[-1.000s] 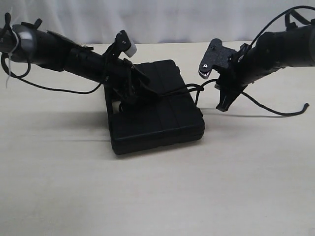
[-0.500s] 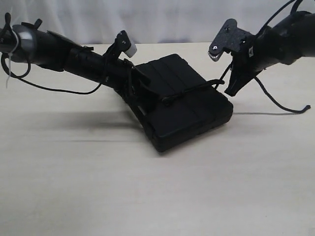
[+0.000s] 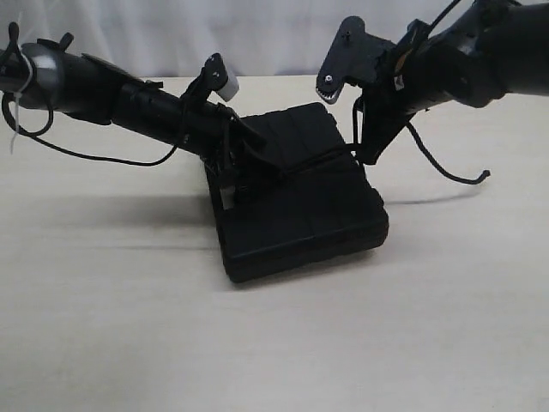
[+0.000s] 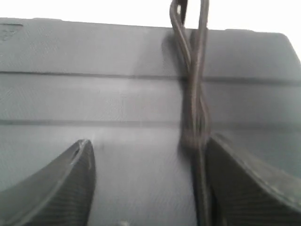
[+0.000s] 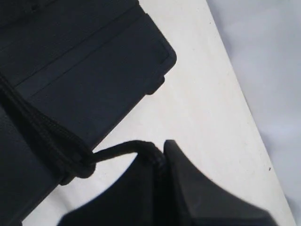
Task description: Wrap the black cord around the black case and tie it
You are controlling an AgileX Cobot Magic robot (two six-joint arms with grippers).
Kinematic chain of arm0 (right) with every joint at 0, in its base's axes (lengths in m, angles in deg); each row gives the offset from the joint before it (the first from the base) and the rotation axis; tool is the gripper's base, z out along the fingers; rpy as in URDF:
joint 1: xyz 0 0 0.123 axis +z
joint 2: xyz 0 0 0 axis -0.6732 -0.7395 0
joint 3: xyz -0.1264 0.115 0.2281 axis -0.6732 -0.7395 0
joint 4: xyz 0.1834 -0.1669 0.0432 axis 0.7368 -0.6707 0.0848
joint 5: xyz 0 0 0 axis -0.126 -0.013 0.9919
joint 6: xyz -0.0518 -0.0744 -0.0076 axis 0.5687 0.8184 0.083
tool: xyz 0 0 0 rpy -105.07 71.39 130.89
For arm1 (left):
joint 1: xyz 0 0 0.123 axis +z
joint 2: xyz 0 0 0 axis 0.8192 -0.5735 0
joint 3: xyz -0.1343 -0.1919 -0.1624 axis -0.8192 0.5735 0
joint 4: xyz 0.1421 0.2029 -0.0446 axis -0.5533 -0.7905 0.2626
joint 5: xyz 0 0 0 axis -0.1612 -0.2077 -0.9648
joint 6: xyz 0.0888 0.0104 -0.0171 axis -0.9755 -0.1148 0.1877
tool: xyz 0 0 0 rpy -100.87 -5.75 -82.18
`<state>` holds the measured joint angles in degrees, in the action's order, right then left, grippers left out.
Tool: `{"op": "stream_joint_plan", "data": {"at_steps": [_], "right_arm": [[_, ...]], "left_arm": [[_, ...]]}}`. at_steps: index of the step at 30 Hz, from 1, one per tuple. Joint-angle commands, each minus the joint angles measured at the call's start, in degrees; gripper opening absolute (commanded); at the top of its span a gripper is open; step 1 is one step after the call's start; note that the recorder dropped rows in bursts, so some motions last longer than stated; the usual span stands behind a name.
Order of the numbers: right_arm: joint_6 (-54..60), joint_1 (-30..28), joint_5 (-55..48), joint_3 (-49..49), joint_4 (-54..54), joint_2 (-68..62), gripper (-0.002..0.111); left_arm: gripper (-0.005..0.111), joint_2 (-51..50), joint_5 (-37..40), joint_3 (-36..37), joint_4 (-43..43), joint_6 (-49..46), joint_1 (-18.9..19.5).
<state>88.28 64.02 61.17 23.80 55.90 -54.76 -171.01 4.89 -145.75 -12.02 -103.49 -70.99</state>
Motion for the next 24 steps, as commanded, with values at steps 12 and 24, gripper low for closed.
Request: {"op": "stream_joint_plan", "data": {"at_steps": [12,24], "right_arm": [[7.05,0.47,3.44,0.21,13.64,3.92,0.004],[19.26,0.47,0.27,0.21,26.52,3.92,0.004]], "left_arm": [[0.063,0.16,4.82,-0.62,11.11,-10.51,-4.16],[0.033,0.16,0.03,-0.41,15.33,-7.78,-7.28]]}}
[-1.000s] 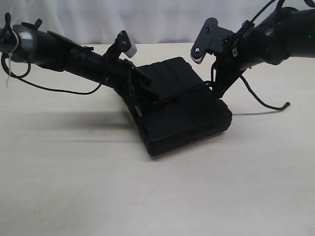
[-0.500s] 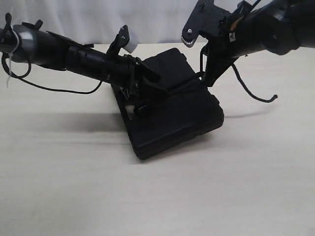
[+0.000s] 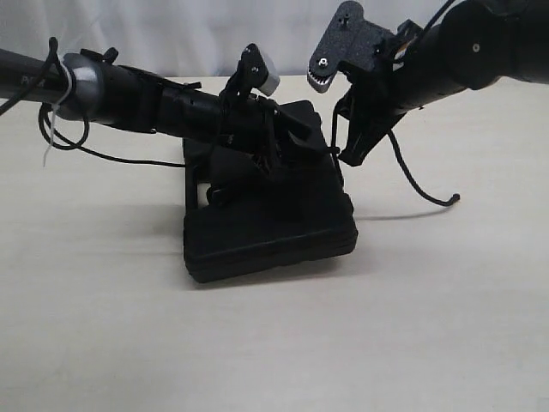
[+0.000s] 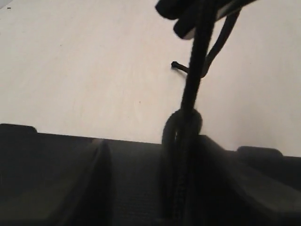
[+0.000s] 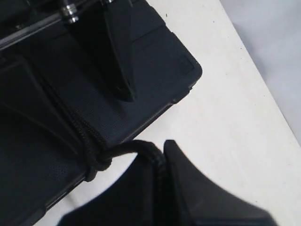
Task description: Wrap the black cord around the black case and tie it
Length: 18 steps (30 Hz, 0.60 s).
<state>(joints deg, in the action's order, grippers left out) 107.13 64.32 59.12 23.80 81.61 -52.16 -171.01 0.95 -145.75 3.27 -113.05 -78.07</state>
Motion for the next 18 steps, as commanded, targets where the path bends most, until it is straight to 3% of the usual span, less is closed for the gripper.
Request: {"op": "stream_joint_plan", "data": {"at_steps": [1,3,5,18], "right_arm": [[0.41,0.17,2.19,0.21,0.81,1.31,0.004],[0.41,0.17,1.74,0.21,0.81,1.31,0.004],[0.41,0.17,1.40,0.21,0.81,1.31,0.004],[0.63,0.17,-0.09,0.10,3.79,-0.31,0.004]], "left_arm": [[0.025,0.16,6.52,-0.66,-0.08,1.77,-0.20],[0.013,0.16,9.80,-1.15,-0.32,1.77,-0.20],[0.008,0.28,9.39,-1.15,-1.17,1.46,-0.20],[0.007,0.28,-0.69,-1.15,-1.04,3.82,-0.06]]}}
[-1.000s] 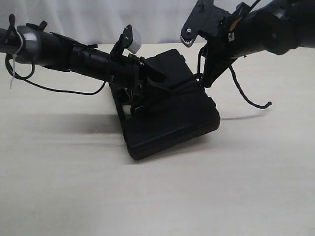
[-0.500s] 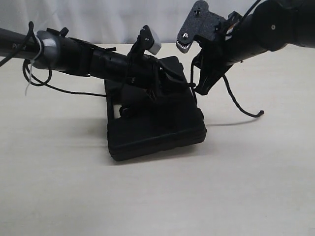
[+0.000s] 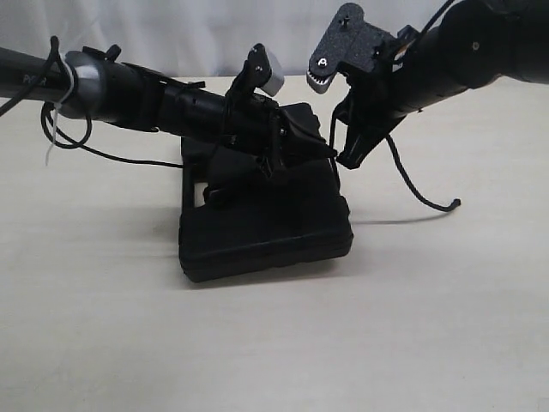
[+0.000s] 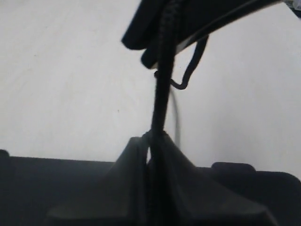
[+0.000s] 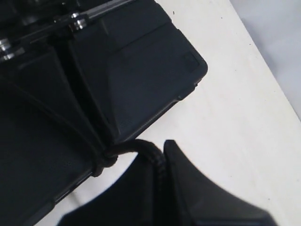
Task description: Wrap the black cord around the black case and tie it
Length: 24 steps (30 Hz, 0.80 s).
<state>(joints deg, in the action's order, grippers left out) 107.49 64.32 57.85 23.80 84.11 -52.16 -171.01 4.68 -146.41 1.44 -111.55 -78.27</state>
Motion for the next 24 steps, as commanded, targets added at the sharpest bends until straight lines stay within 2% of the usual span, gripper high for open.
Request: {"op": "stream_joint_plan", "data": {"at_steps": [1,6,10,12,14,18,24], "right_arm": [[0.39,0.17,0.77,0.10,1.29,-0.82,0.004],[0.74,0.17,0.10,0.10,1.29,-2.57,0.004],[1.09,0.17,0.53,0.10,1.29,-2.70,0.004],[1.17,0.17,0.54,0.10,1.29,-2.70,0.004],[1.14,0.17,0.77,0.10,1.02,-2.70,0.004],[1.14,0.06,1.19,0.10,0.87,-2.70,0.004],[1.14,-0.05,1.41,0.10,0.47,-2.70,0.004]], "left_arm": [[0.007,0.28,-4.65,-0.50,1.50,2.56,0.15],[0.007,0.28,-4.93,-0.50,4.22,2.66,0.15],[0.000,-0.55,-11.84,-0.37,3.83,2.32,-0.47],[0.000,-1.36,-13.36,-0.37,3.58,2.32,-0.79],[0.000,-1.78,-11.38,-0.37,2.78,2.32,-0.87],[0.000,-1.88,-8.08,-0.37,-1.72,2.32,-1.42],[0.000,-1.88,-15.49,-0.37,-9.76,5.37,-2.65]]}}
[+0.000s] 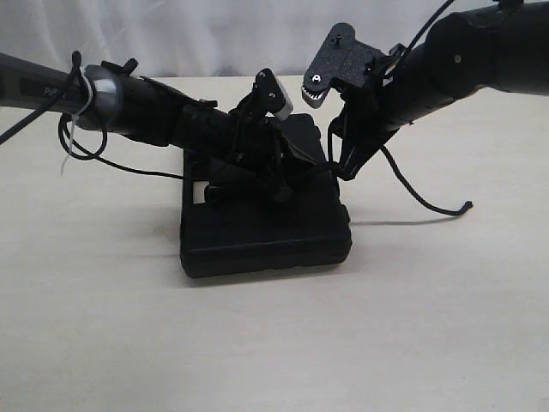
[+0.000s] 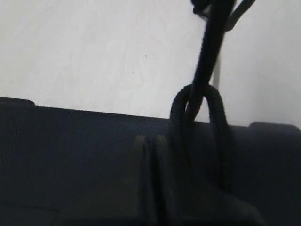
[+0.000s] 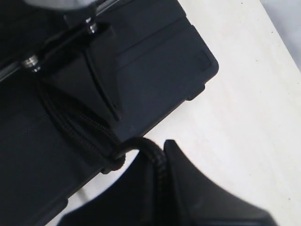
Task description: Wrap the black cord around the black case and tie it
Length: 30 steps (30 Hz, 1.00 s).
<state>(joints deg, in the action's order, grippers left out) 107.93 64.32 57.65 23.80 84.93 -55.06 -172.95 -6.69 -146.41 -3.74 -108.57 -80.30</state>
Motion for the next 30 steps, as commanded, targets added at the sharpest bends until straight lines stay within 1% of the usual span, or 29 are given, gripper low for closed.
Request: {"op": "stream_joint_plan", "data": {"at_steps": [1,4,7,8,11,13,19,21,23,25,26,27,28,30], "right_arm": [[0.69,-0.18,1.60,0.10,-0.90,0.20,0.004],[-2.49,-1.12,1.60,0.10,-3.76,0.20,0.004],[-4.83,-3.21,1.60,0.10,-3.76,0.20,0.004],[-7.06,-4.70,1.60,0.10,-3.76,0.20,0.004],[-8.25,-6.75,1.48,0.10,-1.14,0.09,0.004],[-8.12,-7.34,0.96,0.10,0.44,-0.54,0.004],[-8.12,-7.48,-2.85,0.10,-1.02,-6.61,0.004],[-8.48,-7.48,-3.76,0.10,-3.30,-9.05,0.004],[-13.53,-7.95,-4.79,0.10,-10.70,-10.71,0.004],[-18.88,-8.84,-4.79,0.10,-15.00,-11.08,0.004],[-21.13,-9.56,-4.79,0.10,-16.98,-11.08,0.004],[-24.21,-11.45,-4.79,0.10,-18.71,-11.08,0.004],[-26.12,-13.14,-4.79,0.10,-18.84,-11.23,0.004],[-27.81,-14.78,-4.89,0.10,-18.72,-11.69,0.004]], "left_arm": [[0.000,0.05,-4.92,-0.37,-5.80,2.80,-0.63],[0.000,0.05,-5.64,-0.37,-6.96,2.92,-0.74],[0.000,0.05,-5.54,-0.37,-6.96,2.92,-0.74],[0.000,0.05,-5.54,-0.37,-6.96,2.92,-0.74],[0.000,0.05,-5.54,-0.37,-6.96,2.92,-0.74],[0.000,0.05,-5.54,-0.37,-6.96,2.92,-0.74],[0.000,0.05,-5.17,-0.37,-7.30,2.92,-0.74],[0.000,0.05,-5.17,-0.37,-7.96,2.92,-0.74],[0.000,0.05,-5.17,-0.37,-7.96,2.92,-0.74],[0.000,0.05,-5.17,-0.37,-7.96,2.92,-0.74],[0.000,0.05,-5.17,-0.37,-7.96,2.92,-0.74],[0.000,0.05,-5.28,-0.37,-7.95,2.92,-0.74],[0.000,0.05,-5.28,-0.37,-7.95,2.92,-0.74],[0.000,0.05,-5.28,-0.49,-7.95,2.92,-0.74]]}}
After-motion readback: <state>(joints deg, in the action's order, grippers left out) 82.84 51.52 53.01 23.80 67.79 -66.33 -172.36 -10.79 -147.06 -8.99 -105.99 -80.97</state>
